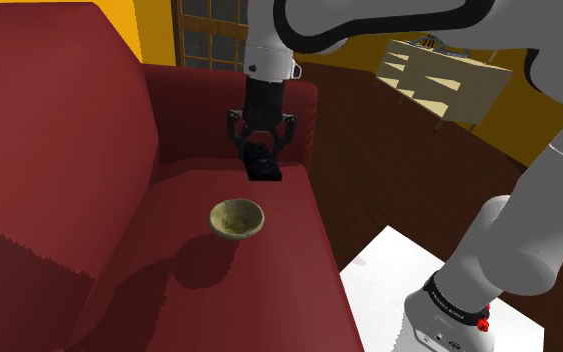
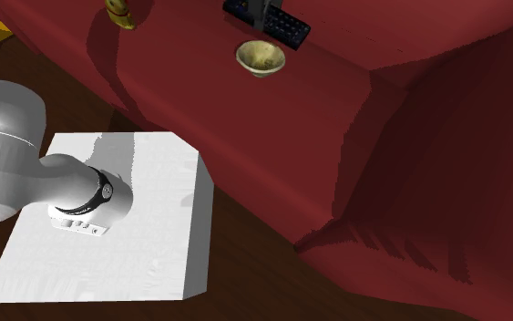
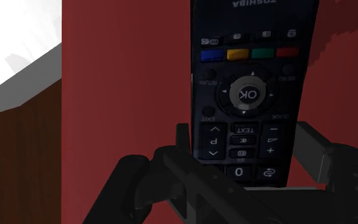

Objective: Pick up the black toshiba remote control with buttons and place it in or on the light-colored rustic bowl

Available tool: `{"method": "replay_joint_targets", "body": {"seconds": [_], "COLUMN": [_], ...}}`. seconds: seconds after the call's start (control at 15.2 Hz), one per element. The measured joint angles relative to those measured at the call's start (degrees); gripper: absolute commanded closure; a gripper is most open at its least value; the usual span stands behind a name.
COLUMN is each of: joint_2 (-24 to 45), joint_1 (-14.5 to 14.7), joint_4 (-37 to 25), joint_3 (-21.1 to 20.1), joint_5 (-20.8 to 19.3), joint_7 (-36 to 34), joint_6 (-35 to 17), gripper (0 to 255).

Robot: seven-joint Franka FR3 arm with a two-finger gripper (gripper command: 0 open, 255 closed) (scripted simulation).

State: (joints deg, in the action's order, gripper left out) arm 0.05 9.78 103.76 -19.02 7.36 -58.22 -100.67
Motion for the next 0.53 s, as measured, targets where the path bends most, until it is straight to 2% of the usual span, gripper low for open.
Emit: {"method": "replay_joint_targets", "body": {"seconds": [0.13, 0.53], "joint_2": [1.14, 1.72], "joint_1": [0.87, 1.25], "joint_4": [-1.32, 2.21], "joint_3": [-0.86, -1.21], "joint_5": [-0.28, -0.34], "joint_7": [-1.83, -2.15], "joint_6": [0.01, -4.11], "gripper": [255, 255]}}
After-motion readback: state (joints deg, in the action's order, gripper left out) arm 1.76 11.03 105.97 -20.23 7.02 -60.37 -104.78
